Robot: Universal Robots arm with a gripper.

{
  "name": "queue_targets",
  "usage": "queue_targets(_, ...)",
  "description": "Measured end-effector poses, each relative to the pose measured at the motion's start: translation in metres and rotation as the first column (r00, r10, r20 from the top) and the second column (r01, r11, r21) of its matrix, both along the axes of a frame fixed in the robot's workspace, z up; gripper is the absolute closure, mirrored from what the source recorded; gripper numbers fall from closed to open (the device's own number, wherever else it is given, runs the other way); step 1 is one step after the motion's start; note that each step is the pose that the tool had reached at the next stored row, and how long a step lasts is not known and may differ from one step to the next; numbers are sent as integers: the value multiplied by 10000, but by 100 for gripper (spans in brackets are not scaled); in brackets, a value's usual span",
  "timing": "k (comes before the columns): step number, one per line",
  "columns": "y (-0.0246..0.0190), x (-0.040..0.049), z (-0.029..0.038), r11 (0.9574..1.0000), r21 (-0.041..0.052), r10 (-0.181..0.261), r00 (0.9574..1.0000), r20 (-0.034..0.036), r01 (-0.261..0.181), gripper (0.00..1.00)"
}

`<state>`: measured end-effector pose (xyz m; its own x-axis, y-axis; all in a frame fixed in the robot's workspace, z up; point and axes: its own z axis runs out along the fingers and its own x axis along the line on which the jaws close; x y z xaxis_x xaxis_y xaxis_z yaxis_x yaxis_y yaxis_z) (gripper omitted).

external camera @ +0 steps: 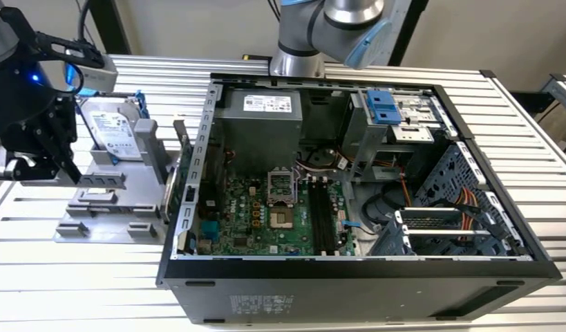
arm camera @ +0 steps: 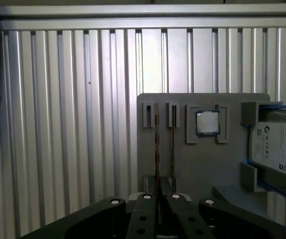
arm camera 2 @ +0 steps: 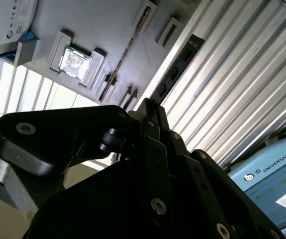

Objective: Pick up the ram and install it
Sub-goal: 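Pick up the ram and move it above insertion slot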

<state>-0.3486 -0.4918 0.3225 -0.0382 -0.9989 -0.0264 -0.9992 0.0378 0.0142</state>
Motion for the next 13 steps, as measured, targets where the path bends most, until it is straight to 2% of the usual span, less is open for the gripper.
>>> queue_targets(13, 0, 0, 103, 10000, -1, 0, 10000, -1, 0, 100)
